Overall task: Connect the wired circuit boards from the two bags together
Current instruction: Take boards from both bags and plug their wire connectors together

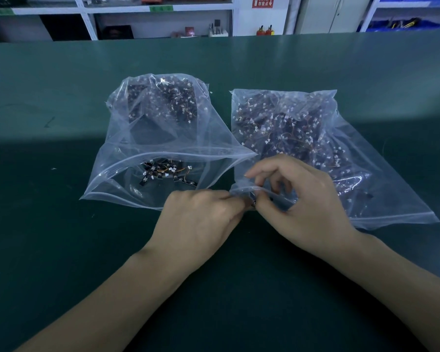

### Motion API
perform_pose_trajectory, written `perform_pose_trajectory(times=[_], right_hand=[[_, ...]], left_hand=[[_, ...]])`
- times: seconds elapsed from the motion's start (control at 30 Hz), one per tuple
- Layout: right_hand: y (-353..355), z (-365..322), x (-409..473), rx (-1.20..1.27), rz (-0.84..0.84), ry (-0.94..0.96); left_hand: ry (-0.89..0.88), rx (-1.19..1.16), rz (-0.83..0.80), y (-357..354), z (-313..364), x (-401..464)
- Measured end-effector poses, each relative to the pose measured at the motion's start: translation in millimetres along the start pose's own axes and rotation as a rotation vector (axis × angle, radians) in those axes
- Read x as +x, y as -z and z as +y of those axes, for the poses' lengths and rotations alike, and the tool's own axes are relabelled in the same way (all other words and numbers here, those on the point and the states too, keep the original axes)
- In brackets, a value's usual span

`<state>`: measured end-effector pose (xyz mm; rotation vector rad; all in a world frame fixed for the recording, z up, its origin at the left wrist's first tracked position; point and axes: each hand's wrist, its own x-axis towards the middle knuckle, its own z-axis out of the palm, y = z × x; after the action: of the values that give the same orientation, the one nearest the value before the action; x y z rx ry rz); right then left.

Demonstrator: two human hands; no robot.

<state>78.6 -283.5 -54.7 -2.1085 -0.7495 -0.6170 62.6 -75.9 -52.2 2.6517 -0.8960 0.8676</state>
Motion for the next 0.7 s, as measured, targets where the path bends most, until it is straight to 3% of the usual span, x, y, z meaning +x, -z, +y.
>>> perform_pose_trajectory(times=[0.2, 0.3, 0.5, 0.7], right_hand=[[-0.5, -0.1, 0.3, -0.003, -0.008, -0.011], [0.7, -0.6, 0.6, -0.002, 0.008, -0.021], [2.3, -0.5, 2.1, -0.023, 0.047, -0.017], [0.8, -1.3, 1.6, -0.026, 0.039, -0.015]], left_hand=[[0.013, -0.030, 0.048, 0.6, 3.2, -0.6], [-0.076, -0.099, 0.100, 0.5, 5.1, -1.1], [-0.187, -0.151, -0.089, 1.3, 8.4, -3.2], [-0.158, -0.133, -0.184, -0.2, 7.7, -3.3]])
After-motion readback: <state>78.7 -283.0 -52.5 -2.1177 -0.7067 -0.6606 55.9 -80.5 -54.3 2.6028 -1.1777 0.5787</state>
